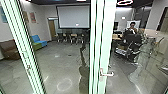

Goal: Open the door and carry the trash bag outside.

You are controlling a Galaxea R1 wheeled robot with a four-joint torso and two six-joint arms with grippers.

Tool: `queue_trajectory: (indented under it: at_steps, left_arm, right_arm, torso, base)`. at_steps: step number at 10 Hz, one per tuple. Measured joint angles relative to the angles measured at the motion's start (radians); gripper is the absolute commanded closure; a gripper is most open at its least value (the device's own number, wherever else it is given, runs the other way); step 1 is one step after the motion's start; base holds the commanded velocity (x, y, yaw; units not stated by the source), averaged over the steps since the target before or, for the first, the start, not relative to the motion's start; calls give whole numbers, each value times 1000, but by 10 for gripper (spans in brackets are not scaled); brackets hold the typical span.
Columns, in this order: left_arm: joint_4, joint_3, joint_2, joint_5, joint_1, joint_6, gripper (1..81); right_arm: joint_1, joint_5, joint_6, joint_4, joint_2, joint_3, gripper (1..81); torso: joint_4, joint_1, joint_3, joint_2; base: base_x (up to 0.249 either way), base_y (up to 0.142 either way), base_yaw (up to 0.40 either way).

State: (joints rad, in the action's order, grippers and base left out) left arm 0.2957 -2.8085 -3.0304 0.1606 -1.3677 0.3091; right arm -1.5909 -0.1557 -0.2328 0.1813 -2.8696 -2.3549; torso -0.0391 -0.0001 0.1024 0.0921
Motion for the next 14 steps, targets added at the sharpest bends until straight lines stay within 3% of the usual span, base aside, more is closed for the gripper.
queue_trajectory:
  at_steps: [6,14]
  left_arm:
    - [1,58,27,3,0,0,811]
    - [1,91,33,-1,-6,0,811]
  right_arm:
    - [0,-47,0,-1,338,542,10]
    - [35,-161,-3,-17,896,1084,10]
  torso:
    - [0,0,0,0]
    - [0,0,0,0]
  base:
    - [0,0,0]
    - [0,0,0]
